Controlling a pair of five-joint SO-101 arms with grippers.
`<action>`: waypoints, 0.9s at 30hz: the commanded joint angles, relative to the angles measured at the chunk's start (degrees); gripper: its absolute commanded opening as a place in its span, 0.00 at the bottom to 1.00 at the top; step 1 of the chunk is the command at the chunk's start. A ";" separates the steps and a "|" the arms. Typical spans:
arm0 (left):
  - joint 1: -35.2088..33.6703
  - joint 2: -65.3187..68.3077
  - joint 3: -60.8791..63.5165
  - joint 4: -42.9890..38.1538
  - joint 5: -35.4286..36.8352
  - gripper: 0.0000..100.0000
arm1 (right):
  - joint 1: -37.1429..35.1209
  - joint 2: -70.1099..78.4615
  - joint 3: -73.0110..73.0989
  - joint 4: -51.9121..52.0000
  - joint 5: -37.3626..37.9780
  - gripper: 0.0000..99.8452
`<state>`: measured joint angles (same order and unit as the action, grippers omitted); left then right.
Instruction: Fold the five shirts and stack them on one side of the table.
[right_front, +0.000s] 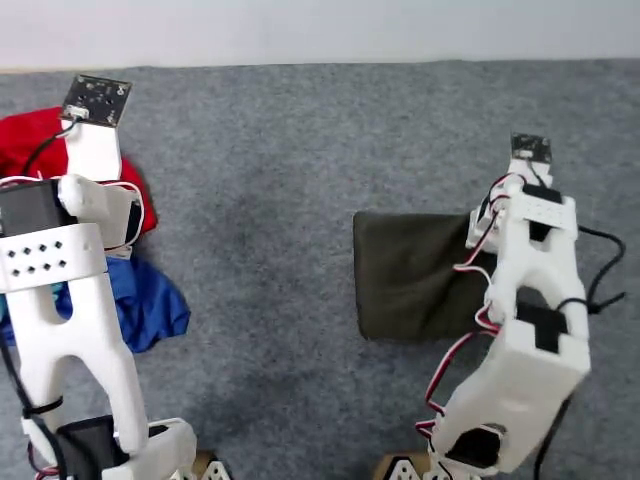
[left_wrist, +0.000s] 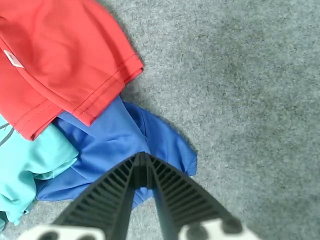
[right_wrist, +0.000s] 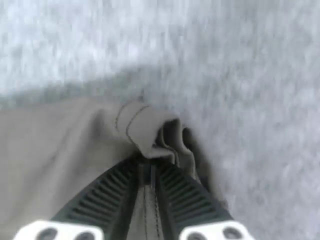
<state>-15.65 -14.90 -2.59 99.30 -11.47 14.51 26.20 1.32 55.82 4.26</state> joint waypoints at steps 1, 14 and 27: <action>-0.26 -2.29 -0.22 0.26 -0.35 0.00 | 0.75 2.51 -9.67 1.71 0.35 0.01; 0.09 -1.85 -0.31 -2.20 -0.35 0.00 | -3.65 3.30 -29.89 31.43 -0.09 0.01; 0.00 -1.85 -0.31 -1.85 -0.18 0.00 | -6.37 11.56 -33.67 19.47 0.26 0.01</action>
<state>-15.65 -14.90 -2.59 98.24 -11.47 6.51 36.31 -30.24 77.10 4.26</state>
